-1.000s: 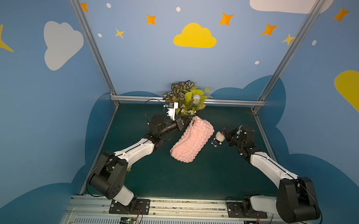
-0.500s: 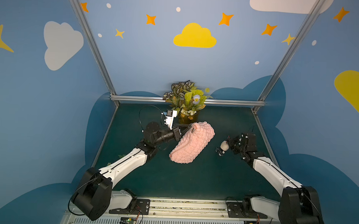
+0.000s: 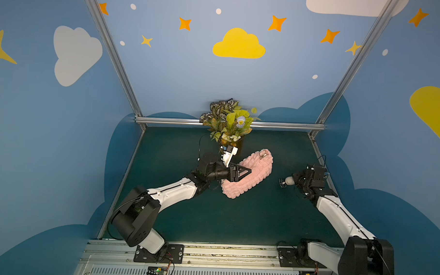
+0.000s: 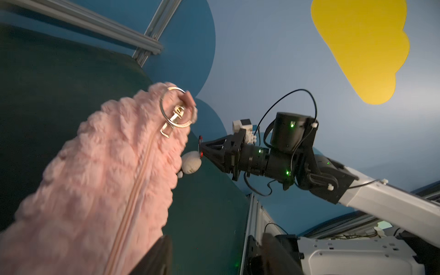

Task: Remove the decoration from the bag
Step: Place the bag at the center of the board.

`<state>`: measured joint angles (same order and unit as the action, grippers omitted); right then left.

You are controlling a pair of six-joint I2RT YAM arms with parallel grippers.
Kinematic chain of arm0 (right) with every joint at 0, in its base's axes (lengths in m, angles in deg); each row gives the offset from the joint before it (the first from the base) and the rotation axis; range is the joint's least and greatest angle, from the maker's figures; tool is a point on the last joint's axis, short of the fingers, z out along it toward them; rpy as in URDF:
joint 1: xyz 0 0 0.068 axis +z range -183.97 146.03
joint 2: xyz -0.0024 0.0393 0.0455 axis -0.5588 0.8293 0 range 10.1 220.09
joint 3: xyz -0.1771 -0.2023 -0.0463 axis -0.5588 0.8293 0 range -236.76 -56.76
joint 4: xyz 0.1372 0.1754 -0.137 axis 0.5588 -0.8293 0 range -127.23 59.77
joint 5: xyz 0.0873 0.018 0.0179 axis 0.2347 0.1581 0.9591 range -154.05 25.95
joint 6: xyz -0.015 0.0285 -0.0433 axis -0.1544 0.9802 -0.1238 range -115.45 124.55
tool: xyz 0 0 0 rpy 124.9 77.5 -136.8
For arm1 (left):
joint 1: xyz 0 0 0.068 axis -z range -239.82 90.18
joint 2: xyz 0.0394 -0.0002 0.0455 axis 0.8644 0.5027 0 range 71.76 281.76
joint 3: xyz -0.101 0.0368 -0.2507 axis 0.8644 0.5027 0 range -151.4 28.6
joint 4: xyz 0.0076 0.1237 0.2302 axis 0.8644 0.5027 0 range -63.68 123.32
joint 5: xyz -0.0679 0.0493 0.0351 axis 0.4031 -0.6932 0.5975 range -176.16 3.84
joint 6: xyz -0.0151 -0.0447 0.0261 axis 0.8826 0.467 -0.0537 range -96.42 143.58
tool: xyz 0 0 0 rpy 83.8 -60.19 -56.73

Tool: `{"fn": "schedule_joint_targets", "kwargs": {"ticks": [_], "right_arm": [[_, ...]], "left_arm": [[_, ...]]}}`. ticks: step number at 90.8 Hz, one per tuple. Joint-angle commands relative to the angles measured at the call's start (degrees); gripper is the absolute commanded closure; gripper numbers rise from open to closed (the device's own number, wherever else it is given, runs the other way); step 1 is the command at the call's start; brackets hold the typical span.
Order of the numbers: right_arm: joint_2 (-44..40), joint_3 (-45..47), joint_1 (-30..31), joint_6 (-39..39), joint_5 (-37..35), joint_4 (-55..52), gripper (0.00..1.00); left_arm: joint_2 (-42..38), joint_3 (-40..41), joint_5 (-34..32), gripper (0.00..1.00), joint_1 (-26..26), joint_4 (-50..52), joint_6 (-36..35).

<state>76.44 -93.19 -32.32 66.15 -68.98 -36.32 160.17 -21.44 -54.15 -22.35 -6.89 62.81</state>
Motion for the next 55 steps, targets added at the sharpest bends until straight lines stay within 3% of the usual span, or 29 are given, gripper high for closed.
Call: {"fn": "schedule_joint_targets", "kwargs": {"ticks": [1, 9, 12, 27, 30, 44, 55], "right_arm": [[1.45, -1.71, -0.86, -2.26, 0.12, -2.79, 0.64], [2.30, -4.09, -1.30, -2.93, 0.26, -3.19, 0.48], [2.37, -4.36, -1.30, -3.11, 0.01, -3.22, 0.38], [2.07, -6.52, -1.60, -4.34, -1.04, -4.77, 0.20], [1.76, -6.87, -1.70, -4.39, -1.28, -5.08, 0.11], [0.30, -8.87, -1.79, -5.02, -3.29, -7.05, 0.03], [-0.59, -11.46, -1.83, -7.06, -5.00, -9.44, 0.02]], "left_arm": [[-0.71, -2.66, -0.82, 0.01, -0.10, 1.22, -2.52], [-2.18, -3.95, -1.45, 0.00, -0.13, 3.97, -4.29], [-2.87, -4.39, -1.54, 0.00, -0.17, 4.97, -4.96], [-7.50, -5.63, -3.53, 0.00, -0.54, 9.73, -8.31], [-8.58, -5.79, -4.14, 0.00, -0.66, 10.95, -9.08], [-15.36, -6.38, -9.66, 0.00, -1.57, 17.46, -14.05], [-20.47, -6.41, -16.55, 0.00, -3.41, 22.07, -17.63]]}}
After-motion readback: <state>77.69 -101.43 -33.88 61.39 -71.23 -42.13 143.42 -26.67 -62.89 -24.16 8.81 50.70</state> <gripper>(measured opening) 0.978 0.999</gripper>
